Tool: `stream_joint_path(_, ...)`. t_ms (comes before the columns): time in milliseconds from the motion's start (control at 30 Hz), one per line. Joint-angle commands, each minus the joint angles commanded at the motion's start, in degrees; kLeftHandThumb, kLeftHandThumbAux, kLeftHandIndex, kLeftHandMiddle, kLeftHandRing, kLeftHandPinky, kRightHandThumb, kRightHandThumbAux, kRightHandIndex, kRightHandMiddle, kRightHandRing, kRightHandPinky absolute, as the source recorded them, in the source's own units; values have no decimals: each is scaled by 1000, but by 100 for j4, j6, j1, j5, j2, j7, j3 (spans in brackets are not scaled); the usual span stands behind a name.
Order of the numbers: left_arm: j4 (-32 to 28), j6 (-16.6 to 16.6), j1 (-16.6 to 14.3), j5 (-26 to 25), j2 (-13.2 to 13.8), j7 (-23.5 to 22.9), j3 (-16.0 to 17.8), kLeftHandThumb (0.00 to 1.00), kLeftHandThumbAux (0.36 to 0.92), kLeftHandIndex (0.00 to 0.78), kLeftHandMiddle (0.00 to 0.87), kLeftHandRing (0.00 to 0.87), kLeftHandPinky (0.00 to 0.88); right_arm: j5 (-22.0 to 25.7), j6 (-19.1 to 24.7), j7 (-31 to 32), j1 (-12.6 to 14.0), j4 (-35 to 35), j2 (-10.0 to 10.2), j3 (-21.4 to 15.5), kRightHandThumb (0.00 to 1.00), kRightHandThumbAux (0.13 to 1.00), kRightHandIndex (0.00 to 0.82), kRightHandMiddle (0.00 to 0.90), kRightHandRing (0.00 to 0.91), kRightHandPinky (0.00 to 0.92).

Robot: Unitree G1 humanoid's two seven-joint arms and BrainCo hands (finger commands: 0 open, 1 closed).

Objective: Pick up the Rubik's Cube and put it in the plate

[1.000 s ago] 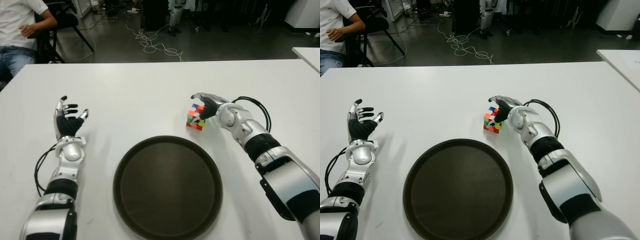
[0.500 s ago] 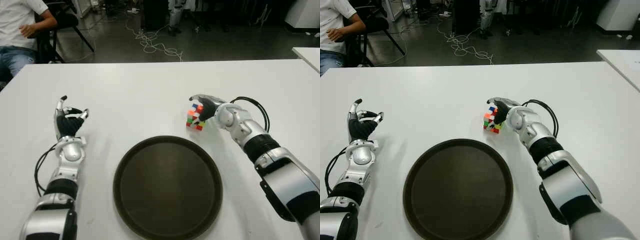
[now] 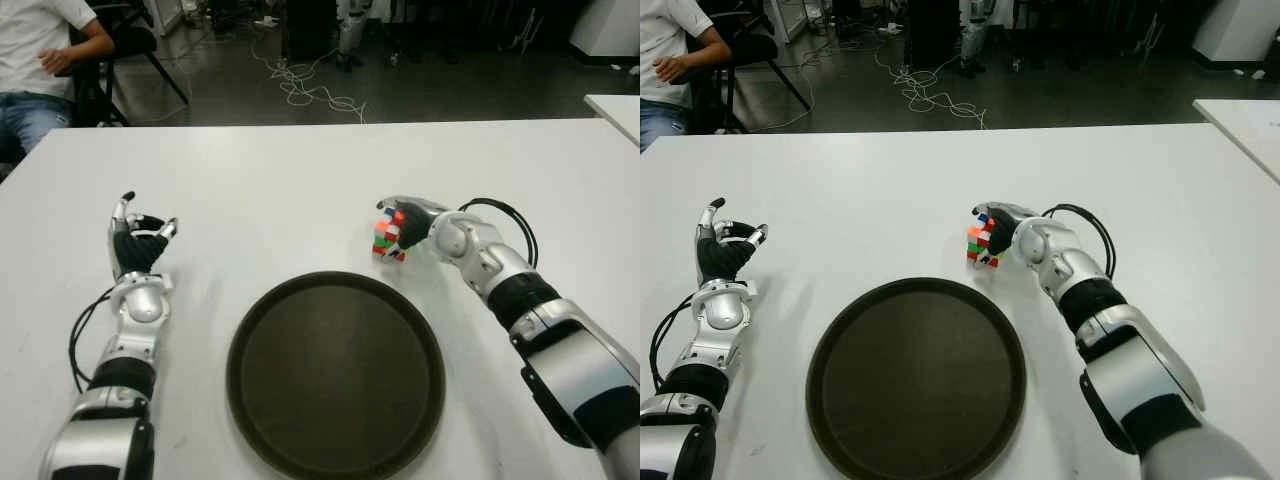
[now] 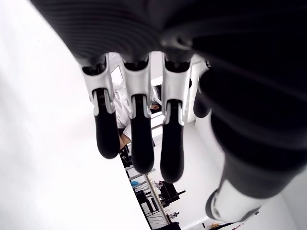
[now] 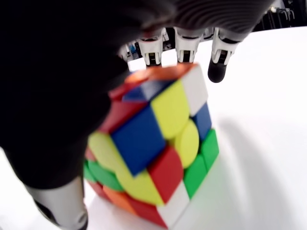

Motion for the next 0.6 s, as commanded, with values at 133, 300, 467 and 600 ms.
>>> stream_joint_path(133,3,1,-4,4,-2,23,3,340,792,137,524,588,593,-34,94,-67,10,49,31,13,0,759,0,54,19,0)
stream_joint_path(300,11,-26,2,8,4,30,3,334,792,134,570,645,673,10,97,-188,52,68,63,-31,0,720,0,62,28,0)
stream_joint_path(467,22,-30,-1,9,2,39,5,309,796,133,501,569,581,68,10,-260,101,74,50,-62,0,707,4,65,32,0)
stream_joint_path(600,22,-18,-8,8,2,38,5,303,787,135,420,498,544,87,-43,-236,99,72,29,-65,0,699,13,69,36,0)
